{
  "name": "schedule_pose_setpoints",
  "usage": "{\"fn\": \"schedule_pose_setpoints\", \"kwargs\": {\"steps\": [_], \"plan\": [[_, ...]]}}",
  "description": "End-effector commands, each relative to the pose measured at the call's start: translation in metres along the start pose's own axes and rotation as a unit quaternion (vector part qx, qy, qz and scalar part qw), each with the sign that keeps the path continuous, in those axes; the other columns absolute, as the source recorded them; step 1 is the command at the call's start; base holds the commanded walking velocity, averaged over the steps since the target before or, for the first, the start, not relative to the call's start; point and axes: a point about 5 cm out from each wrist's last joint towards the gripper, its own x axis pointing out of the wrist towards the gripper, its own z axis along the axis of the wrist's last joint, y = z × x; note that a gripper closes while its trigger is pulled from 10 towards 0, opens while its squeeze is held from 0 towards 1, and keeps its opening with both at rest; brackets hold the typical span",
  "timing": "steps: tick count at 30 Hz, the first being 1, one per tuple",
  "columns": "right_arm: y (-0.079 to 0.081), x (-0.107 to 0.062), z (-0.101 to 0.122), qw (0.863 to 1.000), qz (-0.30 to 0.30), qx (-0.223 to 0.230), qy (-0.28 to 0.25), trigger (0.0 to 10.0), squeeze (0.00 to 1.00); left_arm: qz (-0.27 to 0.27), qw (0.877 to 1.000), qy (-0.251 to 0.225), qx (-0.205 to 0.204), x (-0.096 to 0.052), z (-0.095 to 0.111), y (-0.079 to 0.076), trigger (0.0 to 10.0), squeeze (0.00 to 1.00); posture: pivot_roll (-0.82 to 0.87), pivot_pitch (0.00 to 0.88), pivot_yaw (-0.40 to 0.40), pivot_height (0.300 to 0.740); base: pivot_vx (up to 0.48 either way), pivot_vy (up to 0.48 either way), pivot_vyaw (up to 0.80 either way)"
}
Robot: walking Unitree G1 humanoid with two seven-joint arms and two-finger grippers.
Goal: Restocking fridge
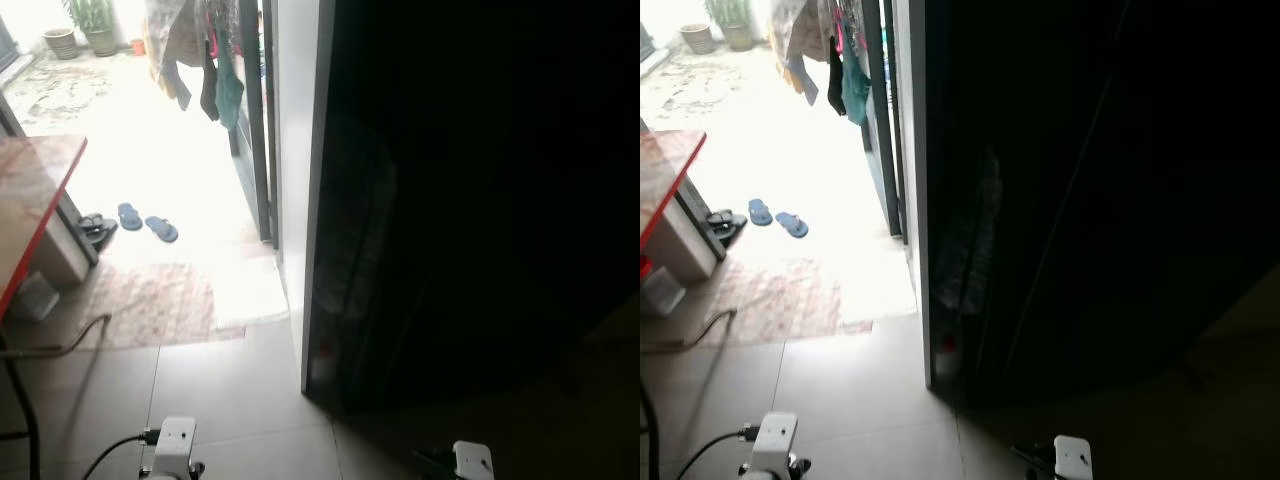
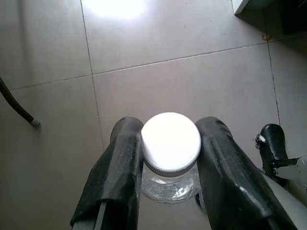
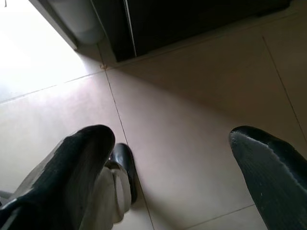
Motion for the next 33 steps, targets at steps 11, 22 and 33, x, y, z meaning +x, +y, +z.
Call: {"fn": "schedule_pose_setpoints", "kwargs": {"steps": [11, 22, 33], "plan": [[0.0059, -0.0010, -0.0064, 1.000, 0.003, 0.010, 0.007, 10.0, 0.00, 0.007, 1.000, 0.015, 0.004, -0.0013, -0.0077, 0.0078, 10.0, 0.00, -0.09, 0.000, 0.019, 0.740, 0.000, 0.000, -0.80], [0.0060, -0.0014, -0.0079, 1.000, 0.002, 0.008, 0.007, 10.0, 0.00, 0.008, 1.000, 0.013, 0.004, -0.0008, -0.0053, 0.0076, 10.0, 0.00, -0.09, 0.000, 0.013, 0.740, 0.000, 0.000, -0.80], [0.0049, -0.0015, -0.0077, 1.000, 0.003, 0.007, 0.006, 10.0, 0.00, 0.006, 1.000, 0.013, 0.007, -0.0008, -0.0056, 0.0069, 10.0, 0.00, -0.09, 0.000, 0.008, 0.740, 0.000, 0.000, -0.80]]}}
